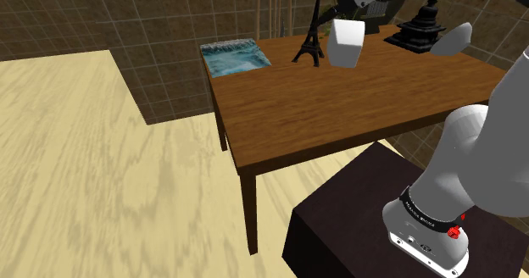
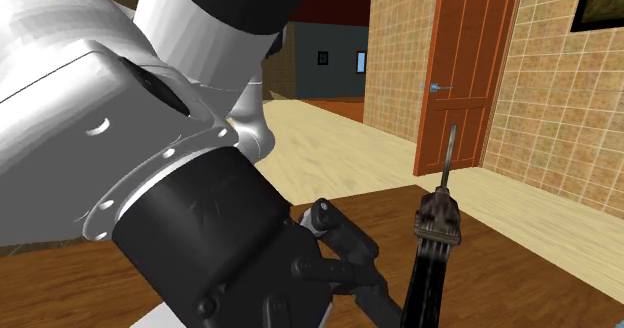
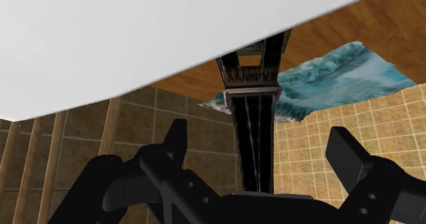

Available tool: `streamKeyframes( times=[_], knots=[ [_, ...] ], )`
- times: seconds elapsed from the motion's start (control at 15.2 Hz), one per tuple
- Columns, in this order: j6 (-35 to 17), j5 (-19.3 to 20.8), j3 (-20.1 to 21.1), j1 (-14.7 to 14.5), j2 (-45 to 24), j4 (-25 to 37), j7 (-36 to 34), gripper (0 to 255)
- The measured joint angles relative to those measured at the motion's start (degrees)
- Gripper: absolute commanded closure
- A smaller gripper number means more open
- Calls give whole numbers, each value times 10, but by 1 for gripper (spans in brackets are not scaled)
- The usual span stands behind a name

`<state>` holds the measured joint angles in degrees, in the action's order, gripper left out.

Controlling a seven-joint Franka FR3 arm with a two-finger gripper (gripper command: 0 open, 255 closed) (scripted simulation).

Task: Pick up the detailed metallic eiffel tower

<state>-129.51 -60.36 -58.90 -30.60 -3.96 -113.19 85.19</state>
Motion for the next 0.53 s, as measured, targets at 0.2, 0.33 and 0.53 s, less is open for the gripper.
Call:
streamKeyframes(
  times=[0.2, 0.33, 0.53],
  knots=[
    [1, -29, 2, 6, -18, -7, 27, 0],
    [2, -40, 3, 9, -24, -9, 36, 255],
    [3, -43, 4, 11, -26, -7, 38, 255]
  ],
)
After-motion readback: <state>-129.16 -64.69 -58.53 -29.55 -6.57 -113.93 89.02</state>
